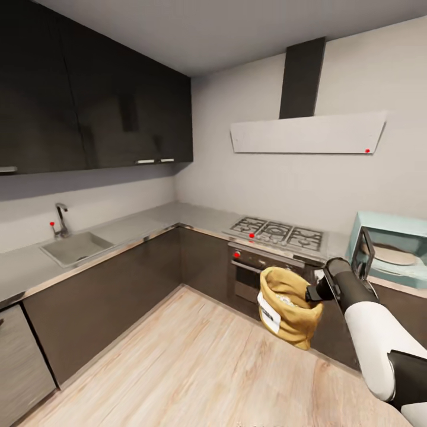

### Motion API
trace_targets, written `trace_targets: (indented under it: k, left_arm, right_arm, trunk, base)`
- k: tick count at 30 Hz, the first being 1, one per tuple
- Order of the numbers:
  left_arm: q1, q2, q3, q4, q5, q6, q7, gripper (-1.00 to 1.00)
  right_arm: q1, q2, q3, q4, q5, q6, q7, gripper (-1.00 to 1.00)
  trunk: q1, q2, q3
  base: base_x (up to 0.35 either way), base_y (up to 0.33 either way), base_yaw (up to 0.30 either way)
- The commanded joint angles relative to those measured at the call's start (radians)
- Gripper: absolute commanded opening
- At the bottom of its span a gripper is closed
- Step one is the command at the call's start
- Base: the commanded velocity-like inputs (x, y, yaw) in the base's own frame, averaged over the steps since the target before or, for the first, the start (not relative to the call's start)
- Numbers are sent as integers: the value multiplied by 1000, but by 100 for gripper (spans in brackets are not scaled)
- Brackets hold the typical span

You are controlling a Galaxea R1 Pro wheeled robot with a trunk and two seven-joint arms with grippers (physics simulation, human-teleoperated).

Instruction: In the kitchen, take the popcorn bag from the countertop, put it into the microwave, and heat it until the popcorn is cooked so the cooked popcorn ends up inside the bag.

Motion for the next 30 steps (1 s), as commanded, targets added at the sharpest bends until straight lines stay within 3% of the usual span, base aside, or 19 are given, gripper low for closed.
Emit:
trace_targets:
  k: [1, 3, 6, 13, 30]
  left_arm:
    - [0, 0, -2, 1, 11, -3, 2, 100]
    - [0, 0, -2, 1, 12, -3, 2, 100]
    - [0, -2, -2, 1, 10, -3, 2, 100]
    - [0, -3, -1, 1, 12, -3, 2, 100]
    - [0, -6, 1, 2, 9, -3, 14, 100]
  right_arm:
    - [0, -15, -4, 18, 3, 3, 9, -100]
    - [0, -19, -6, 21, 3, 3, 9, -100]
    - [1, -40, -54, 22, 3, 3, 8, -100]
    - [10, -55, -60, 23, 3, 3, 8, -100]
    - [11, -56, -60, 23, 4, 3, 11, -100]
  trunk:
    - [0, -1, 0]
    - [0, -1, 0]
    - [0, -1, 0]
    - [0, -1, 0]
    - [0, -1, 0]
  base:
    - [0, 0, -296]
    - [0, 0, -297]
    - [0, 0, -298]
    - [-35, 15, -298]
    - [-328, 93, -14]
